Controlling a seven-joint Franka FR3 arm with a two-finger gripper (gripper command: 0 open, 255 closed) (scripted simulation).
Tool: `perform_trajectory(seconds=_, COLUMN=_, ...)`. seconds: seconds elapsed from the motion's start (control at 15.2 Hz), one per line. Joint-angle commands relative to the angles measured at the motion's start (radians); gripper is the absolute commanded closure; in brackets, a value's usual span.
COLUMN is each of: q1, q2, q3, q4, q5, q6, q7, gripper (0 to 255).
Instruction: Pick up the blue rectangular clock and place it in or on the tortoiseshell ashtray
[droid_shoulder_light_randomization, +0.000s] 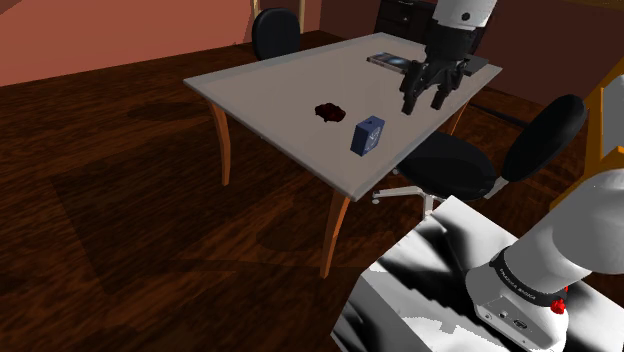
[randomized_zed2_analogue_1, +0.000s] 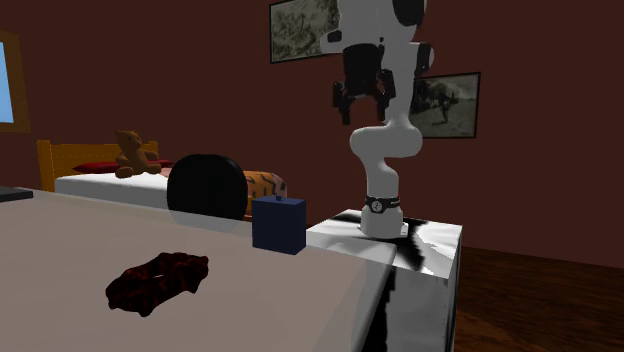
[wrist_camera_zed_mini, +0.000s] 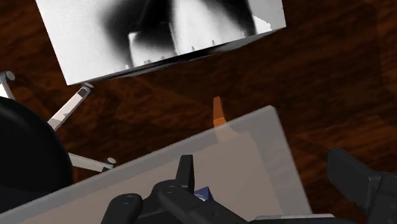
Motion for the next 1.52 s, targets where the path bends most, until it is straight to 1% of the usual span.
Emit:
perform_trajectory(seconds=0.0, q1=-0.023, q2=0.062, q3=0.027, q4=0.000, q5=0.004, q6=0.071, q7=0.078, gripper=0)
perform_trajectory(seconds=0.2, q1=-0.060, q2=0.157, q3=0.058, q4=0.012, q5=-0.001, q6=0.165, q7=0.186, gripper=0)
perform_trajectory(seconds=0.46, q1=-0.108, q2=0.290, q3=0.090, q4=0.042, q5=-0.025, q6=0.278, q7=0.333, gripper=0)
perform_trajectory(seconds=0.79, q1=-0.161, q2=0.460, q3=0.108, q4=0.099, q5=-0.080, q6=0.399, q7=0.523, gripper=0)
perform_trajectory(seconds=1.06, q1=-0.193, q2=0.593, q3=0.102, q4=0.156, q5=-0.136, q6=0.476, q7=0.674, gripper=0)
perform_trajectory(seconds=1.45, q1=-0.190, q2=0.638, q3=0.101, q4=0.121, q5=-0.150, q6=0.555, q7=0.685, gripper=0)
